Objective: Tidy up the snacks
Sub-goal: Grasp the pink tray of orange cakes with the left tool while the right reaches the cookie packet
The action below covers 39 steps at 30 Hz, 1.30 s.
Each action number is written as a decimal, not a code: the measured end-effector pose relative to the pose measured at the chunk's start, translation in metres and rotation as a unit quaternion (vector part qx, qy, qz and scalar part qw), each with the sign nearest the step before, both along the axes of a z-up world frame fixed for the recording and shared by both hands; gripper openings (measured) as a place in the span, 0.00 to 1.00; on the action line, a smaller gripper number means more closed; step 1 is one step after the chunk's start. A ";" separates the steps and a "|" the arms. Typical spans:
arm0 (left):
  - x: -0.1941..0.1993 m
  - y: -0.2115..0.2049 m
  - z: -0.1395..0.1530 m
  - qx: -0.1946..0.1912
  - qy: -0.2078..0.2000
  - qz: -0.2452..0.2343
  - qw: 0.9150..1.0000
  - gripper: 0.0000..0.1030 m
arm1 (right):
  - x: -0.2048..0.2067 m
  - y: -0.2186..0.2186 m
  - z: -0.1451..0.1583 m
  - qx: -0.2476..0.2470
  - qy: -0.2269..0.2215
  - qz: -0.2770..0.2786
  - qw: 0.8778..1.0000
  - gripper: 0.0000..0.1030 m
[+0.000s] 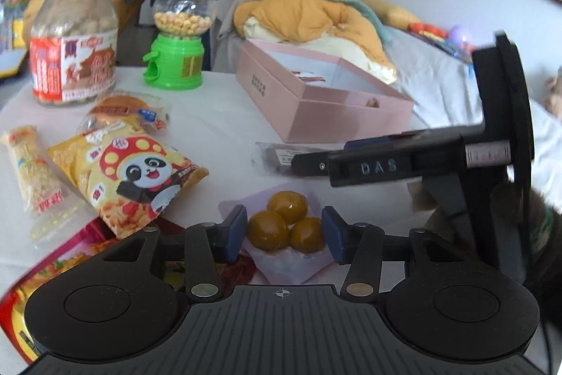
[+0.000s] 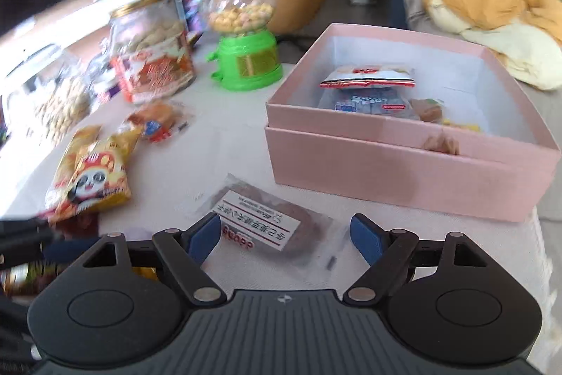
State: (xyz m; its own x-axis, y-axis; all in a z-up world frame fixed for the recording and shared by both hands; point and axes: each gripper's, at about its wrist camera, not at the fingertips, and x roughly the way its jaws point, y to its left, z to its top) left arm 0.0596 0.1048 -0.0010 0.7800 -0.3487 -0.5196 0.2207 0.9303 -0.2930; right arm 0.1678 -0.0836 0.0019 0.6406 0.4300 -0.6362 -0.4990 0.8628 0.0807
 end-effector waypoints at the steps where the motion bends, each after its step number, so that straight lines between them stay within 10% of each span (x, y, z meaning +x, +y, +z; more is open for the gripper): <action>1: 0.000 0.003 0.000 -0.009 0.001 0.002 1.000 0.48 | -0.003 0.002 0.000 -0.006 -0.012 0.002 1.000 0.79; 27: 0.003 0.000 0.000 0.007 0.000 0.007 1.000 0.47 | -0.004 -0.015 0.002 0.037 -0.012 -0.020 0.999 0.85; 39: -0.003 -0.013 0.005 0.045 0.007 0.008 0.999 0.50 | 0.026 0.026 0.000 -0.053 0.016 0.046 0.997 0.88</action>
